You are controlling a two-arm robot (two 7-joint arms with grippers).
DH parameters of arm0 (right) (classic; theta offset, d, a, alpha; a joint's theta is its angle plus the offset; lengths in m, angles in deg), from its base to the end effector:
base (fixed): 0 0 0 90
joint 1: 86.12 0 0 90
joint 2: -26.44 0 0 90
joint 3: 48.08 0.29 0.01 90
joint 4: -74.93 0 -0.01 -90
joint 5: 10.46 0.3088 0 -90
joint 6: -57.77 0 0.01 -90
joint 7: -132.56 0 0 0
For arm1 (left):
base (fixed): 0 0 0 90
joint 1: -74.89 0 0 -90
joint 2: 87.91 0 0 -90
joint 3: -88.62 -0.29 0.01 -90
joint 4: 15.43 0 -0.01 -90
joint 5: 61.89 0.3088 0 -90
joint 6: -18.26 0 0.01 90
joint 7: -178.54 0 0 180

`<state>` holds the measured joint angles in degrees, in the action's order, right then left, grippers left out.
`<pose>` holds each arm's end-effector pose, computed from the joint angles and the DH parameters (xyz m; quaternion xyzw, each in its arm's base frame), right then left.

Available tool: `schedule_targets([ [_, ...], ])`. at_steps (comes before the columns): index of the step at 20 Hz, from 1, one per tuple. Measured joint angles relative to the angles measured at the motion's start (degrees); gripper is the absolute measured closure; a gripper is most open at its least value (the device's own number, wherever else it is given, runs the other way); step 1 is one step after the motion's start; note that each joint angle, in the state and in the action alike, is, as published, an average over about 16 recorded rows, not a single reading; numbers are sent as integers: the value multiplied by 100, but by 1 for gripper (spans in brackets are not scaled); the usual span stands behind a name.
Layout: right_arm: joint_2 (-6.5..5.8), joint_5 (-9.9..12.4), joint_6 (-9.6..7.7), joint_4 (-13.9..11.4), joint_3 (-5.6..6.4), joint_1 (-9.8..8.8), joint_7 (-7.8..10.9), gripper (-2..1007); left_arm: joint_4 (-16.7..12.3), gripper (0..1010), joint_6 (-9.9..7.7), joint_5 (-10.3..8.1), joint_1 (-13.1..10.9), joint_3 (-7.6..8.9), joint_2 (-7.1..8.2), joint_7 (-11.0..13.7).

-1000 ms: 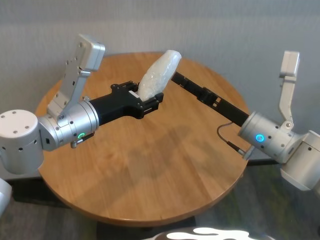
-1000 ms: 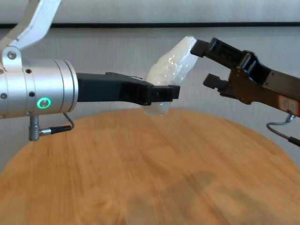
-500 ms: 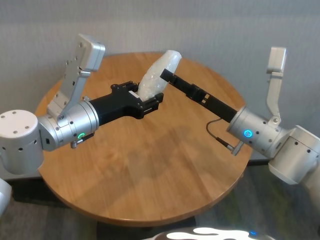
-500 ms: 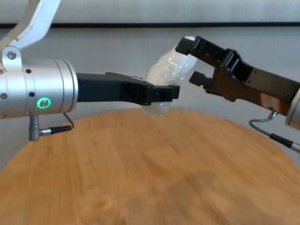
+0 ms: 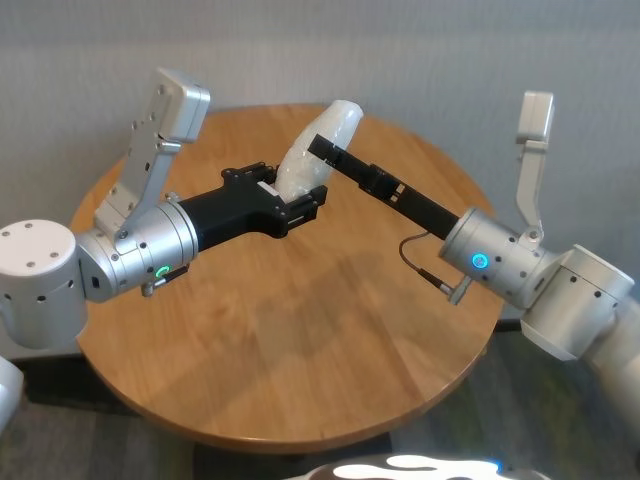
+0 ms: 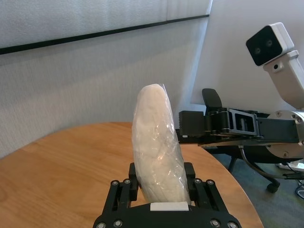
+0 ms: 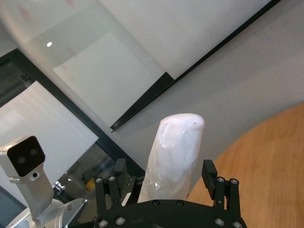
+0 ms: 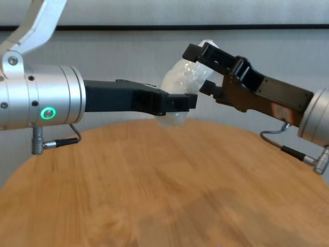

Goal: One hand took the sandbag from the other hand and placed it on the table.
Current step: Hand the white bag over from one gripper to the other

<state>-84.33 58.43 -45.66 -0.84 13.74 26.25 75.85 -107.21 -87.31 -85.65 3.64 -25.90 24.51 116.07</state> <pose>0.4119 0.0070 -0.2715 0.1941 0.3153 -0.2602 0.8918 0.3865 -0.0154 -0.2097 0.0606 0.0126 0.3393 0.9387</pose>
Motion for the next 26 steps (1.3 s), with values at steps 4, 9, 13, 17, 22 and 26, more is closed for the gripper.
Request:
schedule_targets([
  [4, 74, 24, 38, 177, -80, 127, 20, 5, 0, 414, 0, 0, 0, 0, 0, 0],
  [9, 150, 58, 71, 351, -171, 263, 21, 5, 0, 414, 0, 0, 0, 0, 0, 0],
  [13, 187, 86, 87, 446, -235, 344, 15, 5, 0, 414, 0, 0, 0, 0, 0, -1],
  [17, 200, 107, 96, 496, -280, 390, 4, 4, 0, 414, 0, 0, 0, 0, 0, -1],
  [22, 203, 123, 101, 517, -307, 412, -12, 7, 0, 414, 0, 0, 0, 0, 0, -1],
  [26, 203, 127, 100, 518, -309, 414, -14, 32, 0, 414, 0, 0, 0, 0, 0, 0],
])
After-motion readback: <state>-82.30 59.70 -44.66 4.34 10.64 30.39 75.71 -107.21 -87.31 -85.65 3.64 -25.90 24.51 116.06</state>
